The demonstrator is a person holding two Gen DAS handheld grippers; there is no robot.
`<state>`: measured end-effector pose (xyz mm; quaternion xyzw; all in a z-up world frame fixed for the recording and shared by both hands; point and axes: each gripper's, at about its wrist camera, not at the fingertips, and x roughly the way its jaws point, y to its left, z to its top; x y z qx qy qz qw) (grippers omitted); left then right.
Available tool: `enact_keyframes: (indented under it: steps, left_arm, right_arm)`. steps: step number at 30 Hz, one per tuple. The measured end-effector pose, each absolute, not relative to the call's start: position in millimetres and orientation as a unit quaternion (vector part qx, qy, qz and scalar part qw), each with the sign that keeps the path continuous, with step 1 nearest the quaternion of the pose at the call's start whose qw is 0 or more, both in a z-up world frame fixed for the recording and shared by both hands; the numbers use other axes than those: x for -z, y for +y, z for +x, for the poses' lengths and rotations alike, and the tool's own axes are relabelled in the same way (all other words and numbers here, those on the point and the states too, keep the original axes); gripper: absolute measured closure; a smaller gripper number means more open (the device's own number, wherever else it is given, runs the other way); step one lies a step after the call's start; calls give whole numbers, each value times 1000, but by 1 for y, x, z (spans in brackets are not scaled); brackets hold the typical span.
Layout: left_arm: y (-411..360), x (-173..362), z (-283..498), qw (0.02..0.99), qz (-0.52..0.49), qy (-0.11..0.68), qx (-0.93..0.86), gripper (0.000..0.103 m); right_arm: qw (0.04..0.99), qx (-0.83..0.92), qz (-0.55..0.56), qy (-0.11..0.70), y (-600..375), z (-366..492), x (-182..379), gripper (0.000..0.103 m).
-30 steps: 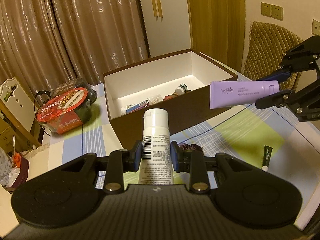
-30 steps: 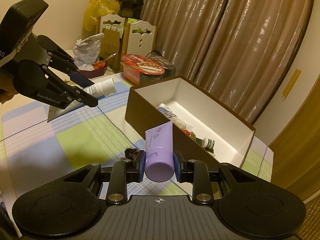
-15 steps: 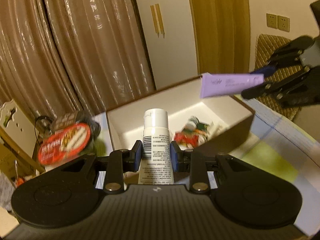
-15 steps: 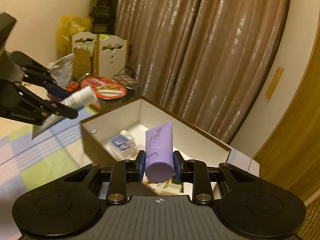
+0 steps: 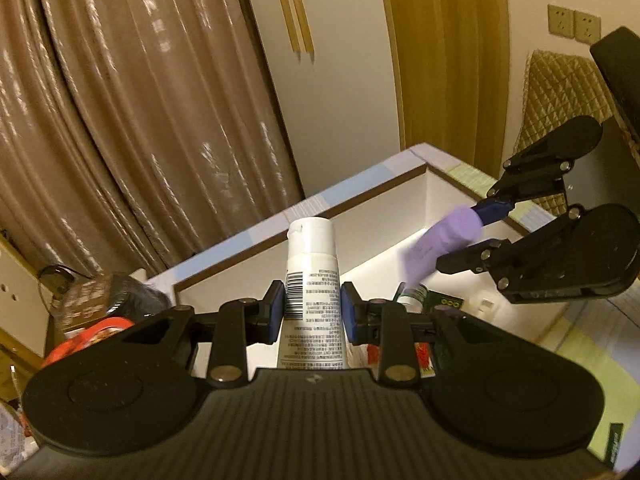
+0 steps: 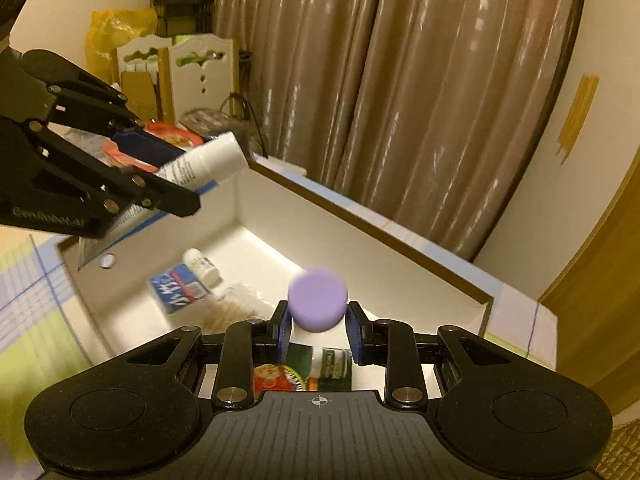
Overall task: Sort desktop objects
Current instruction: 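Open the left tool inside the box while the right tool releases the purple tube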
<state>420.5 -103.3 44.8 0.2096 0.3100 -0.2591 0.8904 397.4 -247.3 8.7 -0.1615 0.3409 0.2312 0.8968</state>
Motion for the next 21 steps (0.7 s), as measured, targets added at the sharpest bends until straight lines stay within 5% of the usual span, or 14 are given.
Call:
enact_keyframes:
  steps: [15, 17, 21]
  left_arm:
    - [-108, -5, 457, 881, 196, 341, 261, 74]
    - [-107, -1, 460, 881, 194, 343, 261, 41]
    - [-106, 5, 465, 881, 188, 347, 260, 38]
  right_arm:
    - [883, -238, -159, 371, -247, 444, 14, 75]
    - [883, -239, -161, 370, -246, 446, 16, 75]
    - [883, -241, -160, 369, -243, 449, 19, 75]
